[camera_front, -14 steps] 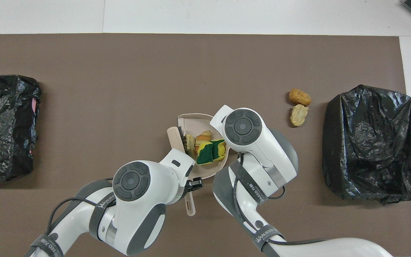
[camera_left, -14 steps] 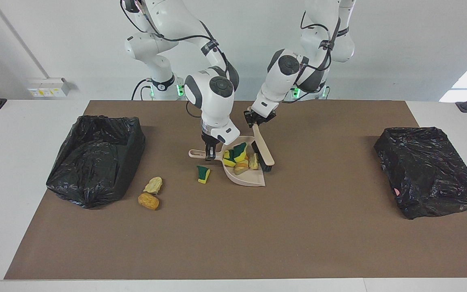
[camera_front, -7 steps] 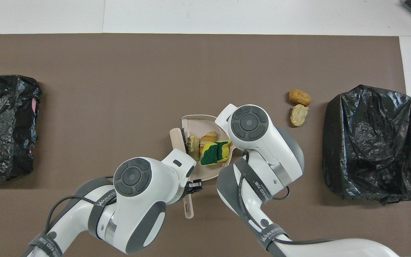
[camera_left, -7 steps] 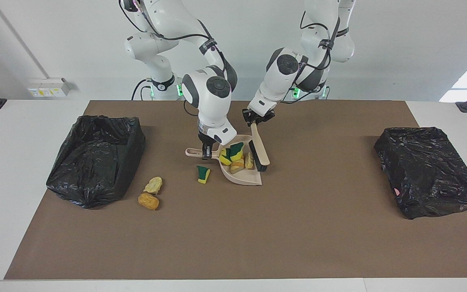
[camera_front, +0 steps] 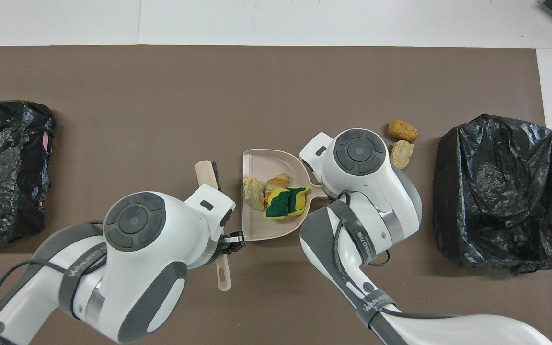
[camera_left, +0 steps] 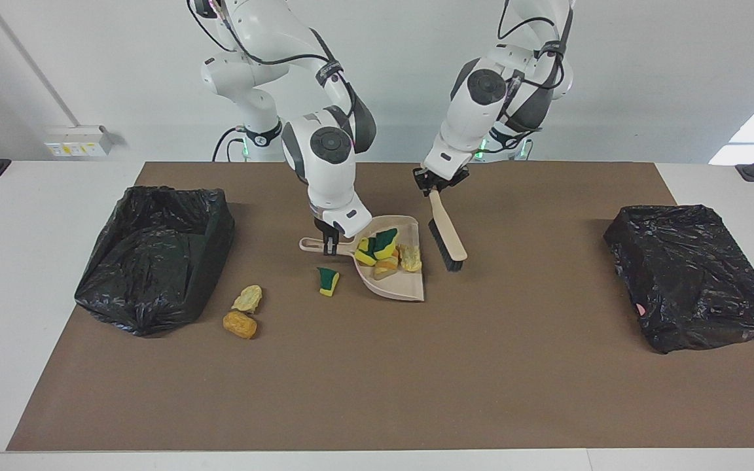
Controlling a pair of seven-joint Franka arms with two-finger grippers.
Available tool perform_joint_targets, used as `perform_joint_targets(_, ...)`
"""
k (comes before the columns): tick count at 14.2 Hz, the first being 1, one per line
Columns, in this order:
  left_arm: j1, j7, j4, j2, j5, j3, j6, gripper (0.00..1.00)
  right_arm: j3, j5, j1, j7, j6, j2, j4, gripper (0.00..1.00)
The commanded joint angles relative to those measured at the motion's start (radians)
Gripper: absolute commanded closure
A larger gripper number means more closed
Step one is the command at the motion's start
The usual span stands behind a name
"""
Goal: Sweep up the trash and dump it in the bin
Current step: 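Sweep the remaining crust into the dustpan with the left gripper's brush, then carry the loaded dustpan to the black bag with the right gripper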
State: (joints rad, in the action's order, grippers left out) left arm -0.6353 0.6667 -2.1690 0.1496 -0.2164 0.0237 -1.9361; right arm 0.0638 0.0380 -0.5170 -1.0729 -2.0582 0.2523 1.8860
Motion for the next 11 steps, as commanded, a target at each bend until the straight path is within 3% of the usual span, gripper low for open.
perform_joint_targets(1, 0.0, 0.027, -0.041, 0.093, 0.034, -0.014, 0.091, 1.0, -0.005, -0.032, 0.02, -0.041, -0.013, -0.037, 0.015, 1.0)
perform_joint_targets(5, -0.006, 0.031, -0.159, 0.162, 0.038, -0.085, 0.034, 1.0, -0.005, -0.038, 0.075, -0.14, 0.016, -0.067, -0.037, 1.0)
perform_joint_targets(7, -0.006, 0.042, -0.196, 0.139, 0.046, -0.119, -0.048, 1.0, -0.005, -0.038, 0.107, -0.189, 0.12, -0.068, -0.094, 1.0)
perform_joint_targets(11, -0.069, 0.124, -0.239, 0.061, 0.046, -0.139, -0.19, 1.0, 0.008, -0.02, 0.198, -0.309, 0.191, -0.139, -0.136, 1.0)
